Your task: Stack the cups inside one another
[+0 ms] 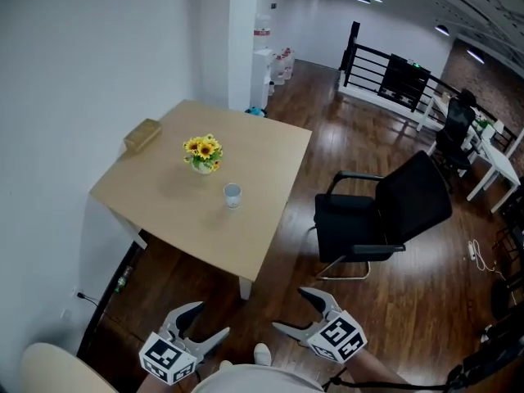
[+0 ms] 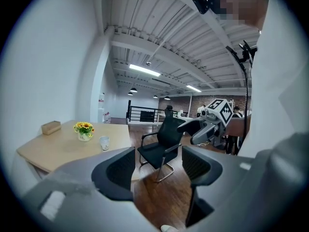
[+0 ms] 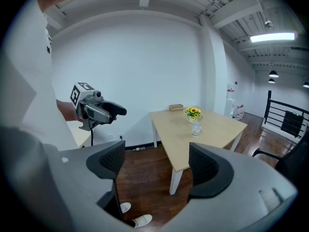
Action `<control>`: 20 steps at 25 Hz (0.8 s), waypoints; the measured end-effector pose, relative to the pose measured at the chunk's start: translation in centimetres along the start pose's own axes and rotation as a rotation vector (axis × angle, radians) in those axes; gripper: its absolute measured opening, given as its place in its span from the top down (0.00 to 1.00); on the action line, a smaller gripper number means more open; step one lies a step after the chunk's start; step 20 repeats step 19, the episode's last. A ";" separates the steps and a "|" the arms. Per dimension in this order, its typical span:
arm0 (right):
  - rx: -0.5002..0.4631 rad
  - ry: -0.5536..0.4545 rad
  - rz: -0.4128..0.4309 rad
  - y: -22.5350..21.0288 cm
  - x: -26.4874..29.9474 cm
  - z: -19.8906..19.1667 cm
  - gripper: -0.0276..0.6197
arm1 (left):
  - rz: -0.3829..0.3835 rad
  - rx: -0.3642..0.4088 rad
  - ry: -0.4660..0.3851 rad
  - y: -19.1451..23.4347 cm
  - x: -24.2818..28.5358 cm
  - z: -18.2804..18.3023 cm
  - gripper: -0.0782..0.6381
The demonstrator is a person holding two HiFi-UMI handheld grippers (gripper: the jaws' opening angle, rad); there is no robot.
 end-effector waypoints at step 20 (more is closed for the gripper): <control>-0.065 0.071 0.036 12.2 5.5 1.7 0.33 | 0.053 -0.045 -0.012 0.7 -12.2 -5.3 0.44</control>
Point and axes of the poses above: the fingertips, and each gripper's own axes: x forward along the fingers, y to its left, z out of its top, the point moved 9 cm from there along -x, backward along the fingers, and after that the axes turned 4 degrees about x, right-handed, at the moved point
